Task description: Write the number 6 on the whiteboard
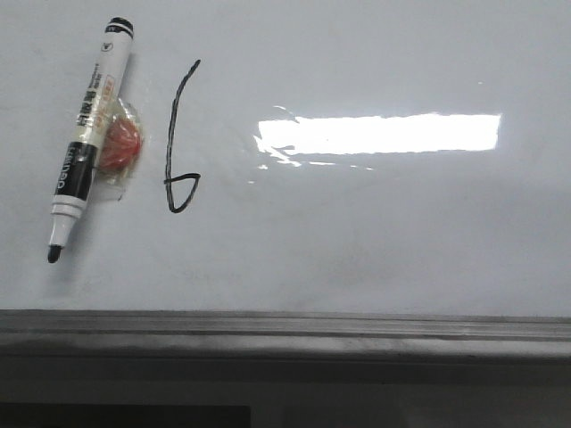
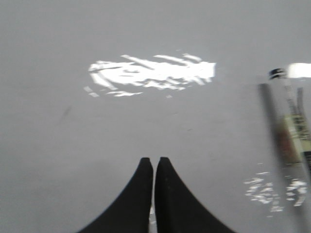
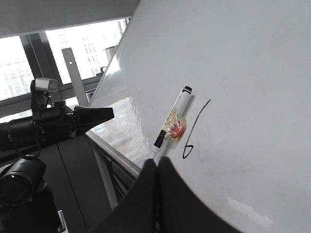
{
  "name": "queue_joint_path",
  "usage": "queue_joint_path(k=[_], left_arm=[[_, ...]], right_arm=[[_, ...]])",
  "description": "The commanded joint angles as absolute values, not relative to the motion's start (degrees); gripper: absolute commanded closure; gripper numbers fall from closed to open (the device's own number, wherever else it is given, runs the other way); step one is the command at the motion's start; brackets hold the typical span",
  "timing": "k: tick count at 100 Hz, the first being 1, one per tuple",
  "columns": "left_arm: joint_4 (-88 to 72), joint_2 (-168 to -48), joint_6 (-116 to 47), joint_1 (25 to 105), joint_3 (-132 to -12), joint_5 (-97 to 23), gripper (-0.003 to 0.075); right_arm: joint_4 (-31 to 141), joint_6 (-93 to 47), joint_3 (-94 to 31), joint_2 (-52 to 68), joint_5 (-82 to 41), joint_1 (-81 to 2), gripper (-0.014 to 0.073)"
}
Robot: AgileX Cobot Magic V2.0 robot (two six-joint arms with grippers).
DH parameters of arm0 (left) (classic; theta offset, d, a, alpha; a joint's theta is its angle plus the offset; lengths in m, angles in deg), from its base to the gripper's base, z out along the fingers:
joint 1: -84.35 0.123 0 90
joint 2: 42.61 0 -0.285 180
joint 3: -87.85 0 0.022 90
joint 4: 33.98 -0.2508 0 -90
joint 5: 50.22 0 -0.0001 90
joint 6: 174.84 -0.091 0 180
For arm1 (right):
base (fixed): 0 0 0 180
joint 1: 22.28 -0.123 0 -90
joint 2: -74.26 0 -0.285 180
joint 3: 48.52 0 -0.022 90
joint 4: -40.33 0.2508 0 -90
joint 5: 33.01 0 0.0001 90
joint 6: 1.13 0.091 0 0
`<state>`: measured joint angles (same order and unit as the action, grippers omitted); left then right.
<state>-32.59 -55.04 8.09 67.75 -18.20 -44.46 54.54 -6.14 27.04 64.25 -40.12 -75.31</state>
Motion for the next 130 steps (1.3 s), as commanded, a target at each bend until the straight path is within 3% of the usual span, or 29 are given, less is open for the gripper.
queue_joint_path(k=[1, 18, 32, 130], left_arm=[[-32.8, -54.0, 5.6, 73.9, -17.5, -48.3, 0.0739], [-32.7, -50.1, 5.2, 82.8, -11.9, -48.1, 0.0739], [-32.7, -48.4, 5.2, 86.0, -12.1, -34.2, 0.0739], [-32.8, -48.4, 5.2, 86.2, -12.1, -34.8, 0.0739]], right_arm=[[53.9, -6.7, 25.6, 63.6, -44.9, -75.0, 0.0658], [53.9, -6.7, 25.6, 63.6, -44.9, -75.0, 0.0658], [53.9, -6.7, 25.6, 63.6, -44.8, -75.0, 0.0658], [53.9, -6.7, 25.6, 63.6, -44.9, -74.7, 0.0658]])
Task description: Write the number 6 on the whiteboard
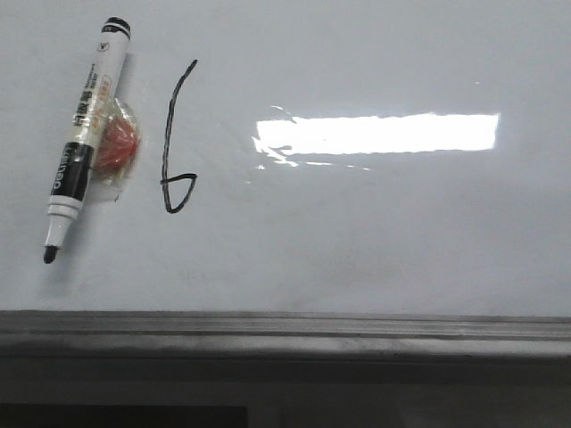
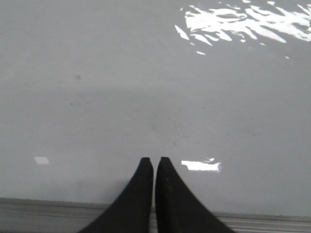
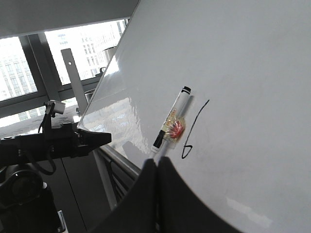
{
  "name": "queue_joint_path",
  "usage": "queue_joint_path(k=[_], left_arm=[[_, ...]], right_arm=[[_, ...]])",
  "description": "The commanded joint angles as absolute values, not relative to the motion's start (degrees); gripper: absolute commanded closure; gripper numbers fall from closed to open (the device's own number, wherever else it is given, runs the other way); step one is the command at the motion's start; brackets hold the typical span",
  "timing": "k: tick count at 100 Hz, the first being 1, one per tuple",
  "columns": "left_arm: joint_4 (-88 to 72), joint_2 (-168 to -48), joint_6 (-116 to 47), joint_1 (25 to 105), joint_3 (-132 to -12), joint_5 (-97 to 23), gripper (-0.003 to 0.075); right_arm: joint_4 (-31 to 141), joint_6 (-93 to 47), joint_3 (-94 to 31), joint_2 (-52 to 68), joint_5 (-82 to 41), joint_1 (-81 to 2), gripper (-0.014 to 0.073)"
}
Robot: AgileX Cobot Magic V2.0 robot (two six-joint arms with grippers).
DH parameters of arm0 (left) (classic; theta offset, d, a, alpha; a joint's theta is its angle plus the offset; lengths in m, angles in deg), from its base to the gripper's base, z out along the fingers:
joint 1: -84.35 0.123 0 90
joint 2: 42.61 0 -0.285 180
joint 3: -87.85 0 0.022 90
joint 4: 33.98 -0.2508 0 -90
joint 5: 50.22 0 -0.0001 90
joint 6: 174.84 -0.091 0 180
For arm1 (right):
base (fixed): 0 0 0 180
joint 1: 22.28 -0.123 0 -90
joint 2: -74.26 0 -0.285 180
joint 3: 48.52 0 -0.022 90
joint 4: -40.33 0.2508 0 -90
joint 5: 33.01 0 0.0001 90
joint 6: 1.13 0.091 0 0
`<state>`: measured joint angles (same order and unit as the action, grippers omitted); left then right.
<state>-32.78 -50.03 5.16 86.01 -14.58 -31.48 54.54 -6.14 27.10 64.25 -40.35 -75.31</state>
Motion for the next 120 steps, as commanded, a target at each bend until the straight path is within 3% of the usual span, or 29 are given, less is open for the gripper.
queue_joint_path(k=[1, 21, 54, 74, 92, 110, 120], left_arm=[[-32.8, -48.4, 5.2, 86.2, -12.1, -34.8, 0.0739], [-32.8, -48.4, 5.2, 86.2, -12.1, -34.8, 0.0739], [-32.8, -48.4, 5.2, 86.2, -12.1, -34.8, 0.0739], [-32.8, -48.4, 5.2, 86.2, -12.1, -34.8, 0.0739], [-32.8, -48.4, 5.2, 86.2, -12.1, -34.8, 0.0739], [-32.8, -48.4, 5.2, 86.2, -12.1, -34.8, 0.0739], [-32.8, -48.4, 5.2, 86.2, -12.1, -34.8, 0.0739]], right_arm=[[53.9, -6.7, 25.6, 63.6, -44.9, -74.5, 0.0658], [53.9, -6.7, 25.6, 63.6, -44.9, -67.6, 0.0658], [53.4, -6.7, 26.3, 63.6, -44.6, -44.3, 0.0658], [38.4, 1.2, 26.3, 63.6, -43.1, -30.3, 0.0658], [35.9, 3.6, 26.4, 63.6, -38.8, -18.0, 0.0658], [36.0, 3.4, 31.2, 65.4, -35.2, -14.7, 0.0658], [35.9, 3.3, 31.0, 68.3, -25.8, -14.5, 0.0658]])
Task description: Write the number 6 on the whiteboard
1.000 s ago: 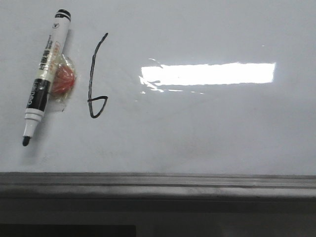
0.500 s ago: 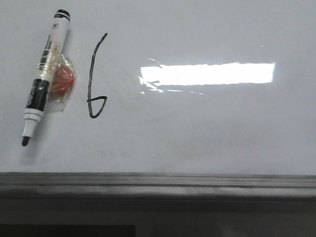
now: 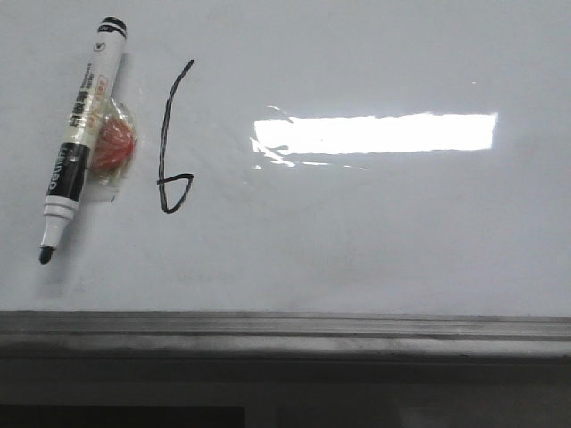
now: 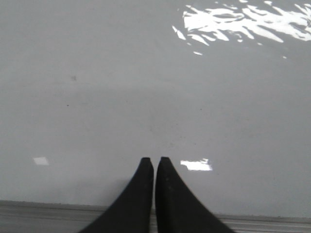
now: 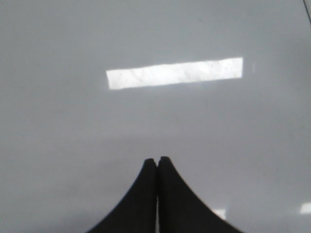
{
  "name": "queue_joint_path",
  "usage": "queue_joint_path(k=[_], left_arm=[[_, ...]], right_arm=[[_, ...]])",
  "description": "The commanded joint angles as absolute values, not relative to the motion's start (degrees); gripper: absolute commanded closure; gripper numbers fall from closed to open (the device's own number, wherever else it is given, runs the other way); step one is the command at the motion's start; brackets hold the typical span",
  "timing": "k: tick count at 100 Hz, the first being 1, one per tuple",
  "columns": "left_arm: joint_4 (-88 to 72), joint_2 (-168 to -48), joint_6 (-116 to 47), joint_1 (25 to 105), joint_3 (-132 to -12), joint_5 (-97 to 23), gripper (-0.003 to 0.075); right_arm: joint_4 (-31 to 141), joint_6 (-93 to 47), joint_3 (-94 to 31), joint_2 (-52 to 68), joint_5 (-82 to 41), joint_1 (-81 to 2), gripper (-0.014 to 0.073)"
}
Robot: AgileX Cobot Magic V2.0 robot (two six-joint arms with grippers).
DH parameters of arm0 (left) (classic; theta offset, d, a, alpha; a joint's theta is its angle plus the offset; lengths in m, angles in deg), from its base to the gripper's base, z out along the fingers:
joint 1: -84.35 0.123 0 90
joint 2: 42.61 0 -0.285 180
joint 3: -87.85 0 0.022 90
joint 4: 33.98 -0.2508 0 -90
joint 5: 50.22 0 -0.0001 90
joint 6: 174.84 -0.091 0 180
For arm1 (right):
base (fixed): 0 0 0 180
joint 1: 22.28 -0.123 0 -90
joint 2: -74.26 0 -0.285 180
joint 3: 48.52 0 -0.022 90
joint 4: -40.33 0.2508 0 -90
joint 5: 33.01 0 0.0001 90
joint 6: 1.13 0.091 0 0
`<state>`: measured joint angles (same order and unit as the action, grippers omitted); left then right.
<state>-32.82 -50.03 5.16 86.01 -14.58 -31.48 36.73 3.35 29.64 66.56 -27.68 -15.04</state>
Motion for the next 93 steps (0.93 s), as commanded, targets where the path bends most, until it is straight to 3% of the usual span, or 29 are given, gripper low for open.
queue_joint_path(k=[1, 25, 93], left_arm=[[-32.8, -48.4, 5.2, 86.2, -12.1, -34.8, 0.0739], [-32.8, -48.4, 5.2, 86.2, -12.1, -34.8, 0.0739], [-32.8, -48.4, 5.2, 86.2, -12.1, -34.8, 0.0739]], right_arm=[[35.9, 3.2, 31.0, 68.2, -25.3, -14.5, 0.0658], [35.4, 1.9, 31.0, 68.2, -15.0, -14.5, 0.0658], [35.4, 1.3, 31.0, 68.2, -15.1, -14.5, 0.0658]])
